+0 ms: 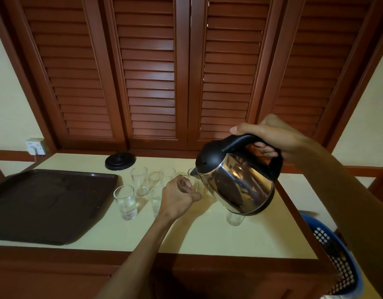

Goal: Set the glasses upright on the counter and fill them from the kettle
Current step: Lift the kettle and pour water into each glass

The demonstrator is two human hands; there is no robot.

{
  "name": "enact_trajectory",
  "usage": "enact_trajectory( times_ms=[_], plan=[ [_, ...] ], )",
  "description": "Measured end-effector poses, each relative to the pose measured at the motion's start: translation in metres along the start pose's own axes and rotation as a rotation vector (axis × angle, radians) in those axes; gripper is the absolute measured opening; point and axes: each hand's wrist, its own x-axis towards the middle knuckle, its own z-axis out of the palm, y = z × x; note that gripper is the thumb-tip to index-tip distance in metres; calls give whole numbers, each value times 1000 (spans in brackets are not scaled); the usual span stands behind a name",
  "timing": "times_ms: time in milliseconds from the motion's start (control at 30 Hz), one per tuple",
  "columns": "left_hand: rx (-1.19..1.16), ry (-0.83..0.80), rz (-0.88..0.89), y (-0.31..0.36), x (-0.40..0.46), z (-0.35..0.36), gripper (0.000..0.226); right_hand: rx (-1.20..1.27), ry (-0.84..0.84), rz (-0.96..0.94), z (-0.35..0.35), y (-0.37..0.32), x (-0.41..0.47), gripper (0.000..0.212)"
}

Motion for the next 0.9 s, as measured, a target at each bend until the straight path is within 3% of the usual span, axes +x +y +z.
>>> enact_trajectory(
  times_ms=[133,467,767,900],
  plan=[
    [11,-6,27,4,-3,-6,29,-46,-12,5,7,-7,0,61],
    [29,-28,52,0,-13,-9,30,-156,-60,50,17,-11,2,48],
    [31,-60,40,-10,-19,-8,27,-243,14,96,16,-20,0,49],
    [14,-79,-1,-16,-20,-9,36,-264,23,80,12,-23,-2,45]
  ],
)
